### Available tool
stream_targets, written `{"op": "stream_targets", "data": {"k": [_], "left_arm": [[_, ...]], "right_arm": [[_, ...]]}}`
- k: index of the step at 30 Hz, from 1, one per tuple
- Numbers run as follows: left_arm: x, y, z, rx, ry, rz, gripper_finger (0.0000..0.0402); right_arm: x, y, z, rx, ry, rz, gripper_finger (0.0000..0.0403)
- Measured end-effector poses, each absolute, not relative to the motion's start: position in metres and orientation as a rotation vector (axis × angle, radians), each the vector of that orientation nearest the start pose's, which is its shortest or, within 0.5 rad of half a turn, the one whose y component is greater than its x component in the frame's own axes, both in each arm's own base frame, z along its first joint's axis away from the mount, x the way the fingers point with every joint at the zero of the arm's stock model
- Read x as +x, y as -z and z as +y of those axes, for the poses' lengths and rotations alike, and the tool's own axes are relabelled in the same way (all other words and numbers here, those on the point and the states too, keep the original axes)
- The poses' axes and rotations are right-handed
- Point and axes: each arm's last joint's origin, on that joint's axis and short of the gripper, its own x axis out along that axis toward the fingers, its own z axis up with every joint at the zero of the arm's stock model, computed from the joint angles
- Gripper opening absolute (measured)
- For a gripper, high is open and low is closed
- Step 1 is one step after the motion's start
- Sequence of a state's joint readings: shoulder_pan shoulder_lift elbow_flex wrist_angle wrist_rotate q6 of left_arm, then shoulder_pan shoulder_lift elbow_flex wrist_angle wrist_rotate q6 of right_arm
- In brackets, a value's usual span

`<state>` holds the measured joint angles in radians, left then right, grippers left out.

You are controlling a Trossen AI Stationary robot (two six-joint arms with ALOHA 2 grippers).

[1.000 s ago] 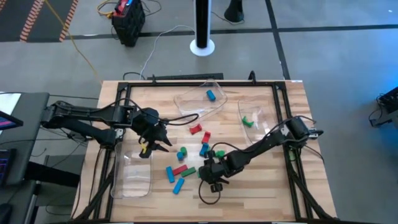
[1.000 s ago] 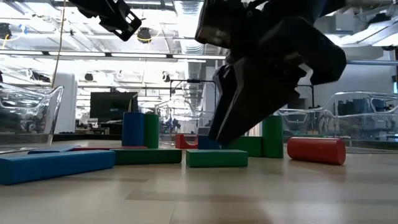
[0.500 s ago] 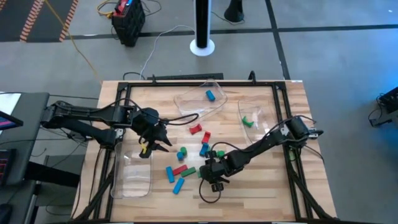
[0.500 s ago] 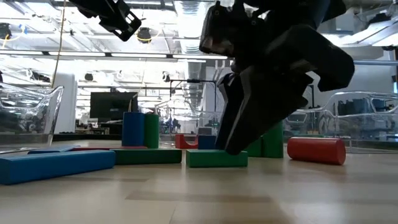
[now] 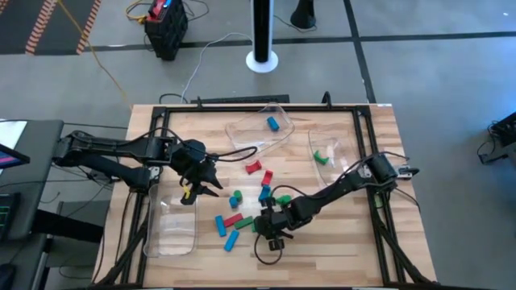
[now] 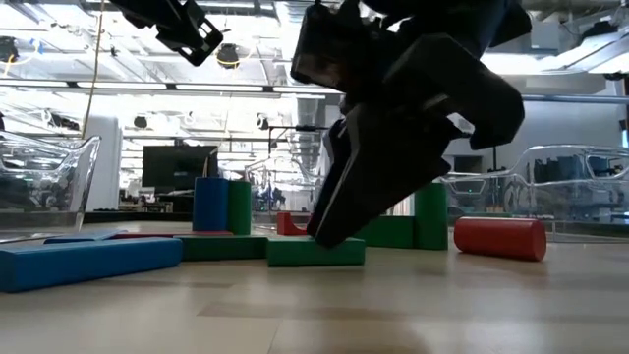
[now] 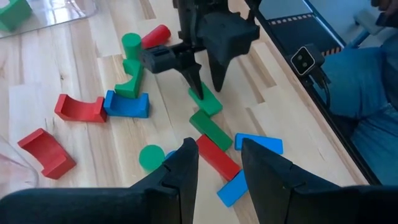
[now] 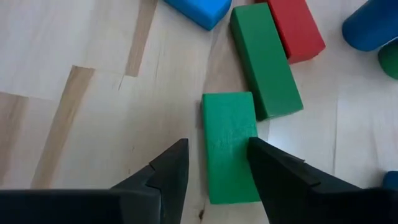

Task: Sort blocks by size
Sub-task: Put the bottom green rectangle block into the left transparent bin

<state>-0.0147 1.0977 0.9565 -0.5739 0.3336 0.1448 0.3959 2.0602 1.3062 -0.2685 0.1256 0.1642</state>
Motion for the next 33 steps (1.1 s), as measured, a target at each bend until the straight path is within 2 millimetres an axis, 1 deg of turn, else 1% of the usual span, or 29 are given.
{"op": "stream_targets", "data": {"k": [4, 11, 14, 18, 22, 24, 27, 33], "left_arm": [[0.222, -0.301, -0.013, 0.023, 0.384, 0.682, 0.0119], [0.223, -0.302, -0.013, 0.014, 0.381, 0.679, 0.0119], [0.223, -0.302, -0.014, 0.015, 0.384, 0.679, 0.0119], [0.223, -0.302, -0.014, 0.015, 0.384, 0.679, 0.0119], [0.223, -0.302, -0.014, 0.015, 0.384, 0.679, 0.0119], [0.223, -0.302, -0.014, 0.015, 0.384, 0.679, 0.0119], [0.223, -0.301, -0.014, 0.015, 0.384, 0.68, 0.0119], [0.223, -0.301, -0.014, 0.015, 0.384, 0.68, 0.0119]], "right_arm": [[0.386, -0.134, 0.158, -0.131, -0.158, 0.998, 0.0179], [0.387, -0.135, 0.158, -0.135, -0.161, 0.998, 0.0117], [0.387, -0.135, 0.159, -0.135, -0.162, 0.998, 0.0098], [0.386, -0.137, 0.159, -0.134, -0.165, 0.997, 0.0086], [0.383, -0.144, 0.157, -0.14, -0.158, 1.003, 0.0084], [0.381, -0.147, 0.157, -0.141, -0.156, 1.0, 0.0091], [0.381, -0.151, 0.158, -0.142, -0.157, 0.989, 0.0119], [0.381, -0.153, 0.161, -0.148, -0.127, 0.976, 0.0221]]}}
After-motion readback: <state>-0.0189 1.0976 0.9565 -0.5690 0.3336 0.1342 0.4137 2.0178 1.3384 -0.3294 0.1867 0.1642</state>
